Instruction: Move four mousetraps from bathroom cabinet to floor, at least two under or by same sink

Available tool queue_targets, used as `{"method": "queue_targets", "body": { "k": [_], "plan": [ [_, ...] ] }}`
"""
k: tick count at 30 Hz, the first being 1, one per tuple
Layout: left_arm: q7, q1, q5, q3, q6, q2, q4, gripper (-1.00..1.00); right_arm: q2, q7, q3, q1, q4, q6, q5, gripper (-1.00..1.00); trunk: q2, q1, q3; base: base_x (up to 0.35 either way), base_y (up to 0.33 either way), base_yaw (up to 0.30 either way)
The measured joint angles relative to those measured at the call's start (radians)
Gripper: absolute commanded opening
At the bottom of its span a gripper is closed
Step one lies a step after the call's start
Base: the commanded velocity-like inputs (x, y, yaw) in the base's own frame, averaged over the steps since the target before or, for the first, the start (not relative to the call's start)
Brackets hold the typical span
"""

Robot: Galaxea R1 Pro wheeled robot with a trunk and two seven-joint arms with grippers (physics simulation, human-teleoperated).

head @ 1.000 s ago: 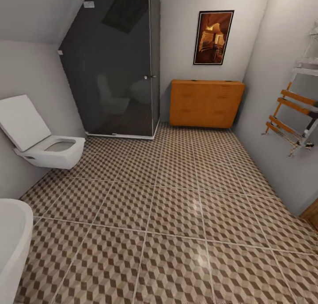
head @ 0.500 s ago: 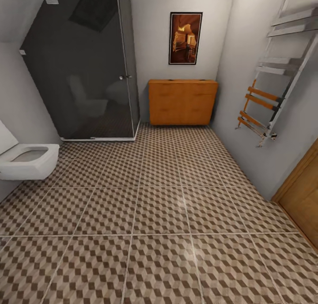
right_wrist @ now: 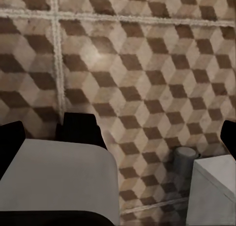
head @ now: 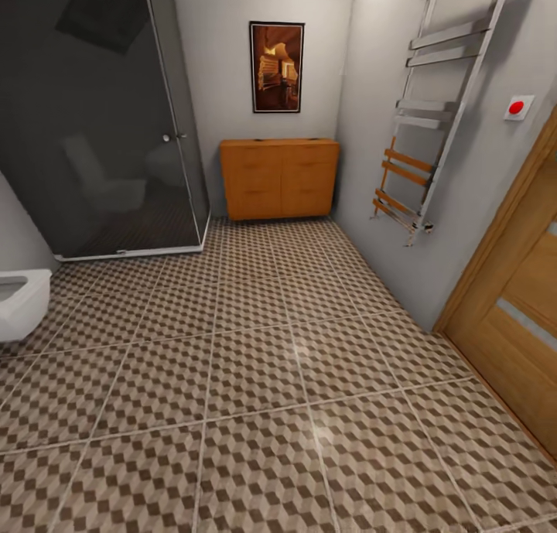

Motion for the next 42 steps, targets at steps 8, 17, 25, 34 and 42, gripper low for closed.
{"method": "queue_targets", "body": {
  "k": [8, 17, 25, 34, 42],
  "plan": [
    [-0.003, 0.000, 0.001, 0.001, 0.000, 0.000, 0.000, 1.00, 0.000, -0.001, 0.000, -0.001, -0.003, 0.000, -0.001, 1.00, 0.000, 0.000, 0.000, 0.000, 0.000, -0.109],
    [-0.007, 0.000, 0.002, 0.002, 0.001, -0.009, -0.002, 1.00, 0.000, -0.002, 0.000, 0.000, -0.001, 0.002, 0.001, 1.00, 0.000, 0.000, 0.000, 0.000, 0.000, -0.014],
    [-0.009, 0.000, 0.001, 0.003, 0.002, -0.010, -0.002, 1.00, -0.001, -0.001, 0.000, 0.000, 0.001, 0.002, -0.003, 1.00, 0.000, 0.000, 0.000, 0.000, 0.000, -0.001],
    [-0.012, 0.001, 0.000, 0.003, 0.010, -0.055, -0.002, 1.00, -0.001, -0.001, 0.000, 0.000, 0.001, 0.002, -0.003, 1.00, 0.000, 0.000, 0.000, 0.025, 0.000, 0.000],
    [-0.011, 0.001, -0.001, 0.002, 0.015, -0.035, -0.002, 1.00, -0.001, -0.001, 0.000, 0.000, 0.001, 0.002, -0.002, 1.00, 0.000, -0.001, 0.000, 0.272, 0.000, 0.000]
  ]
}}
